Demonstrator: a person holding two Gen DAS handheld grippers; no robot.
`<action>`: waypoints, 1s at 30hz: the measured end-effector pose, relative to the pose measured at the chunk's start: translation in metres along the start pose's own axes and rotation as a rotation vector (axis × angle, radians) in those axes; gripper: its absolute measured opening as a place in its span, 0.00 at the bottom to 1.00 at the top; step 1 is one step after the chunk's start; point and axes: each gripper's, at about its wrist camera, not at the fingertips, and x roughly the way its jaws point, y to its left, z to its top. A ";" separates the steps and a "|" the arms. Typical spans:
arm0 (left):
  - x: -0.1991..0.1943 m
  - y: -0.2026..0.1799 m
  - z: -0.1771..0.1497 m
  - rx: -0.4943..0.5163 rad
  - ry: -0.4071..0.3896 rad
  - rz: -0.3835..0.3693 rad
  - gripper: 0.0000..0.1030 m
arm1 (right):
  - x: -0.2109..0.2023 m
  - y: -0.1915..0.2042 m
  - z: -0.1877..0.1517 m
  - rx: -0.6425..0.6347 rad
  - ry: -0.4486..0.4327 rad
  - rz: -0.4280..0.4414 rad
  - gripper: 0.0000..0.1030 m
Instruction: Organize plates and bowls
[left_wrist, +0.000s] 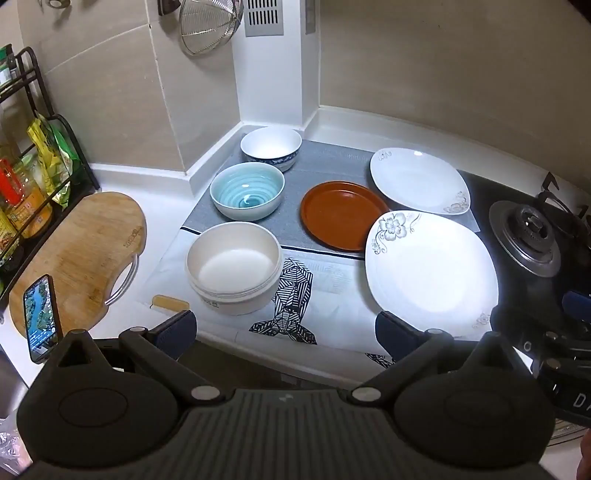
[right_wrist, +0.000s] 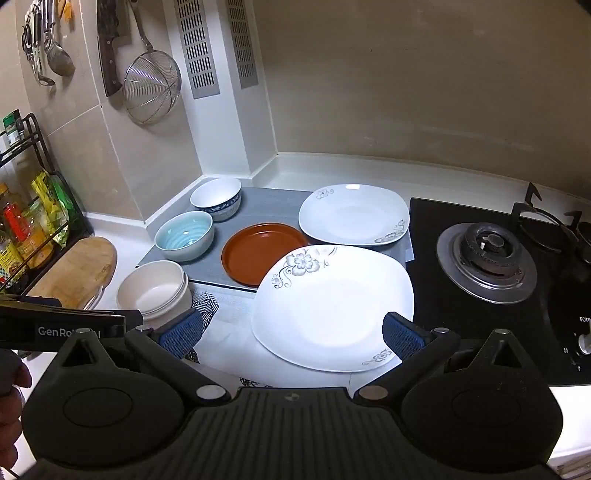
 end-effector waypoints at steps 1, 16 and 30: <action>-0.001 0.001 -0.003 0.005 -0.001 -0.002 1.00 | 0.000 -0.002 0.002 0.001 0.001 -0.001 1.00; -0.003 0.009 -0.005 0.017 -0.003 -0.002 1.00 | 0.003 -0.001 0.000 0.007 -0.001 0.009 1.00; 0.000 0.008 -0.003 0.029 -0.004 -0.011 1.00 | 0.004 0.001 0.002 -0.006 -0.005 -0.017 1.00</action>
